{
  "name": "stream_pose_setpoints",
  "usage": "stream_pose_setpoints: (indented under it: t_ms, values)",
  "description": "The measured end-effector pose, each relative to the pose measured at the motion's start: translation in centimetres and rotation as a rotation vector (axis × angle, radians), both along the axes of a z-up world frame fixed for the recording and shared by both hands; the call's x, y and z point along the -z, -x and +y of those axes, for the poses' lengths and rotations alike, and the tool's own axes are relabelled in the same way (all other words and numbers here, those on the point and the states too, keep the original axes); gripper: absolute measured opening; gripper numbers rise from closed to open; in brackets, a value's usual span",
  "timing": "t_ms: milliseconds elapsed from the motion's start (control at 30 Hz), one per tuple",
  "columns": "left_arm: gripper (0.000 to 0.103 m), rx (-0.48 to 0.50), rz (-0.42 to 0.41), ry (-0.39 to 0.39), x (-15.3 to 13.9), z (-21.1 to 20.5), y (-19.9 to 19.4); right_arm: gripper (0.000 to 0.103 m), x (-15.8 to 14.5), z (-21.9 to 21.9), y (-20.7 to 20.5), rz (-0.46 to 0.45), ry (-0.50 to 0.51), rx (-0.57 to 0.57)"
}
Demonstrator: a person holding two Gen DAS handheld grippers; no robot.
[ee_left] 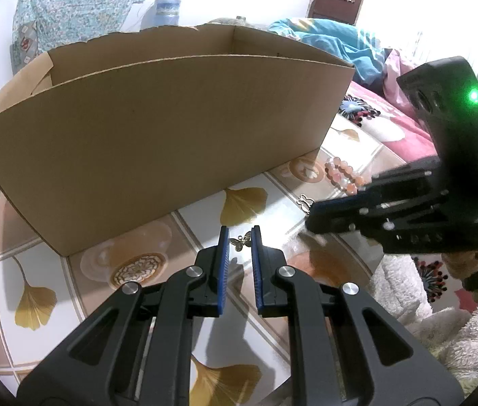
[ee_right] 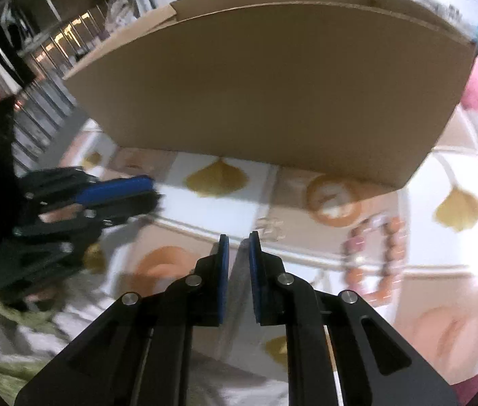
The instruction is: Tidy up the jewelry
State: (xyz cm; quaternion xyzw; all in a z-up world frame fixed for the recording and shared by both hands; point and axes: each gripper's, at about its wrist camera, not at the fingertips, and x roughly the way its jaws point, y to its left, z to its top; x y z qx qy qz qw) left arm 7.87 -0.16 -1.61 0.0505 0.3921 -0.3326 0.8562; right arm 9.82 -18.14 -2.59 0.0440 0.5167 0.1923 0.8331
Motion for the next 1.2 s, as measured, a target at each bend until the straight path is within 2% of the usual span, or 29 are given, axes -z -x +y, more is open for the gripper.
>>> stream_pose_setpoints:
  t_ms: [67, 200, 300, 400, 567, 700, 867, 933, 1000, 1100, 1133, 1200]
  values:
    - [0.012, -0.001, 0.000, -0.001, 0.0, 0.0, 0.0, 0.013, 0.1, 0.4, 0.0, 0.003, -0.027, -0.006]
    - [0.012, -0.004, 0.001, -0.001, 0.1, 0.1, 0.0, 0.026, -0.3, 0.7, -0.2, -0.052, 0.045, 0.041]
    - [0.012, -0.009, 0.003, 0.001, 0.3, 0.2, -0.1, 0.027, 0.0, 0.0, -0.5, -0.057, 0.095, 0.079]
    - [0.012, -0.011, 0.003, 0.003, 0.3, 0.2, 0.0, 0.033, 0.3, 0.6, -0.5, -0.052, 0.066, 0.066]
    - [0.012, -0.014, 0.004, 0.006, 0.3, 0.3, 0.0, 0.033, 0.2, 1.6, -0.2, -0.040, -0.008, 0.013]
    - [0.012, -0.015, 0.006, 0.007, 0.3, 0.3, -0.1, 0.035, -0.6, 1.7, 0.1, -0.093, 0.029, 0.009]
    - [0.012, -0.021, 0.009, 0.012, 0.3, 0.5, -0.2, 0.035, 0.0, 1.6, -0.6, -0.122, 0.160, 0.037]
    - [0.012, -0.021, 0.006, 0.010, 0.3, 0.5, -0.2, 0.035, 0.3, 2.2, -0.7, -0.124, 0.165, 0.032]
    - [0.012, -0.024, 0.007, 0.009, 0.3, 0.6, -0.2, 0.034, 0.5, 3.3, -0.4, -0.167, 0.223, 0.017]
    - [0.012, -0.027, 0.009, 0.007, 0.3, 0.7, -0.3, 0.026, 0.6, 3.7, -0.3, -0.175, 0.210, 0.011]
    - [0.012, -0.027, 0.009, 0.008, 0.3, 0.6, -0.3, 0.021, 0.6, 3.7, -0.2, -0.176, 0.210, 0.009]
    - [0.012, -0.026, 0.009, 0.008, 0.3, 0.6, -0.3, 0.020, 0.4, 3.5, -0.1, -0.176, 0.206, 0.002]
